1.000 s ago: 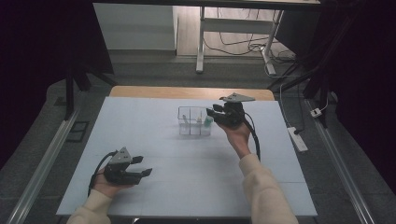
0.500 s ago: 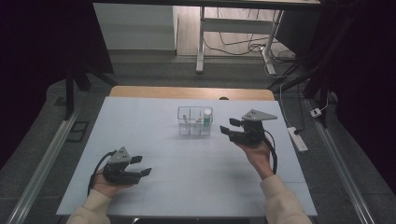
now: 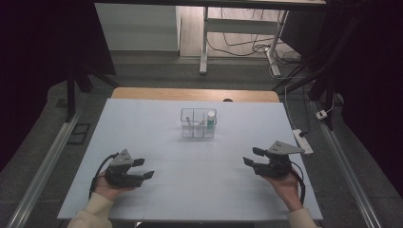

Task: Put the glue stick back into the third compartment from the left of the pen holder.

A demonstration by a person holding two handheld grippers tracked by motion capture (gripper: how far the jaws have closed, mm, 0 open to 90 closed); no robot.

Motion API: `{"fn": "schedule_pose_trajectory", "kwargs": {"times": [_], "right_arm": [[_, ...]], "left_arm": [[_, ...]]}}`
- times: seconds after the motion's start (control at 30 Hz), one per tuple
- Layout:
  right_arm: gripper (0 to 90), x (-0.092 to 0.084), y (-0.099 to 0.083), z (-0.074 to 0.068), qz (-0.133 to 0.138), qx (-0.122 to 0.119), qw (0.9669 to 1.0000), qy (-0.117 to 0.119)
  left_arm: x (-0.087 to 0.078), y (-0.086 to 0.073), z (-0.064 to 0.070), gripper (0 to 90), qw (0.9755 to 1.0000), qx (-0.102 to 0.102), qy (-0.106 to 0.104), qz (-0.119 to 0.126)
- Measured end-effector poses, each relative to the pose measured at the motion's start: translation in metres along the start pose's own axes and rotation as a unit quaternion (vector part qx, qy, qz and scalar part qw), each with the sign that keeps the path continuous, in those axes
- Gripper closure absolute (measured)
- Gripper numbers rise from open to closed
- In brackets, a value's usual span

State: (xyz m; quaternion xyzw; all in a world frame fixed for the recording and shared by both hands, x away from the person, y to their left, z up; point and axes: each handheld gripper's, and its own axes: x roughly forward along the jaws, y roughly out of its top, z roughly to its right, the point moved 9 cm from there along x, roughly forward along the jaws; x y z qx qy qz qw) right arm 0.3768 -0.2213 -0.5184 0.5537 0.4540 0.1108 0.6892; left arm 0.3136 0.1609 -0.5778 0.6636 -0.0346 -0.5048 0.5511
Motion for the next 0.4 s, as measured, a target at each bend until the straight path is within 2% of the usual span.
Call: {"fn": "schedule_pose_trajectory", "kwargs": {"times": [0.23, 0.4], "right_arm": [[40.2, -0.006, -0.018, 0.006, -0.01, 0.0, 0.9999, -0.005], [39.9, -0.005, -0.02, 0.007, -0.011, -0.002, 0.9999, -0.007]], "left_arm": [[-0.001, 0.001, 0.0, 34.5, 1.0, -0.001, 0.001, 0.002], [-0.001, 0.001, 0.0, 34.1, 1.0, -0.001, 0.002, 0.002]]}}
